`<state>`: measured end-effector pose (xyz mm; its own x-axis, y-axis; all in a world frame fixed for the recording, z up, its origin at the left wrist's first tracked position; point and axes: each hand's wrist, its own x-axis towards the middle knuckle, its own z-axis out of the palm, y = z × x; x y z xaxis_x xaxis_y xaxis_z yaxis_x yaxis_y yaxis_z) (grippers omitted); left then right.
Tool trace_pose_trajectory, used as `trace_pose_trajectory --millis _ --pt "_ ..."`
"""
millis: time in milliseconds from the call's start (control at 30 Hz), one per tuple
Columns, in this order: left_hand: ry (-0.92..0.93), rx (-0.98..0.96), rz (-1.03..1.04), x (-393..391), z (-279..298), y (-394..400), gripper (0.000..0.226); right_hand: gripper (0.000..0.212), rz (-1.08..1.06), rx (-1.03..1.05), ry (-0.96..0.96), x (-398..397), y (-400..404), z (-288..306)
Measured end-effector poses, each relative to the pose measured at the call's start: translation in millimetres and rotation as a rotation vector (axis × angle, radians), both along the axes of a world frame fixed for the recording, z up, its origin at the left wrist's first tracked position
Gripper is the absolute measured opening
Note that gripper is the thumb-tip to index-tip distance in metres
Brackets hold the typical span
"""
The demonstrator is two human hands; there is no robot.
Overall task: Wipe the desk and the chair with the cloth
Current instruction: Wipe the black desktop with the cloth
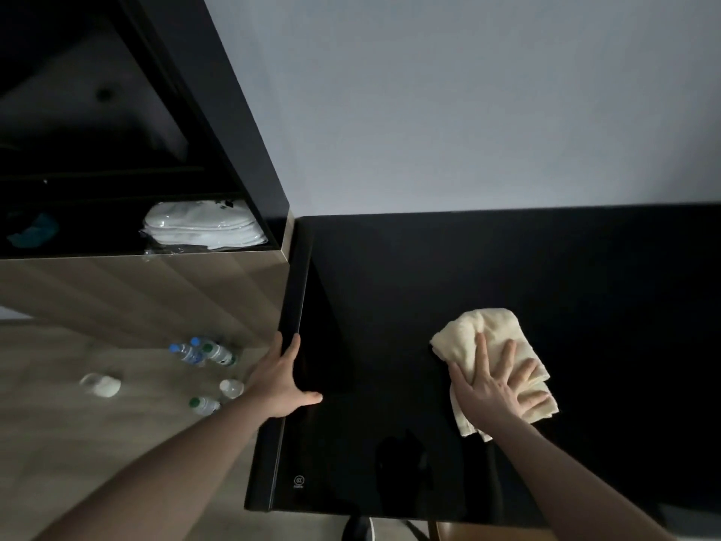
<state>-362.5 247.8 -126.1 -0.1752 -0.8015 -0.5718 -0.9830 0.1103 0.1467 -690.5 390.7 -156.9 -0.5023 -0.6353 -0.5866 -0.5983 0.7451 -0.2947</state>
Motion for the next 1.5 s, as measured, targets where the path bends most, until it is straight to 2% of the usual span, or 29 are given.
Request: trace_pose_trajectory --millis 133,333,433,600,800,1100,1267,1500 --pt "0.026 -0.057 0.014 -7 -2 5 0.132 0.076 0.03 -0.019 -0.053 28 -14 -3" --pt "0.03 -0.007 -0.03 -3 -1 -12 0.147 0.073 0.1 -0.039 -0.05 64 -57 -6" --pt "0.08 0.04 -0.019 3 -6 -33 0.159 0.07 0.15 -0.043 -0.049 81 -87 -7" --pt "0.174 0.229 0.01 7 -20 -78 0.18 0.067 0.261 -0.108 -0.053 110 -150 -9" --pt "0.175 0.304 -0.043 3 -33 -107 0.179 0.066 0.329 -0.163 -0.016 129 -239 -12" --pt "0.041 0.362 -0.096 0 -39 -122 0.171 0.067 0.324 -0.158 -0.002 150 -347 -8" --pt "0.019 0.378 -0.072 -4 -37 -124 0.172 0.066 0.362 -0.192 0.0 144 -336 -12" --pt "-0.117 0.398 -0.057 -13 -11 -125 0.172 0.065 0.446 -0.17 -0.012 140 -210 -7"
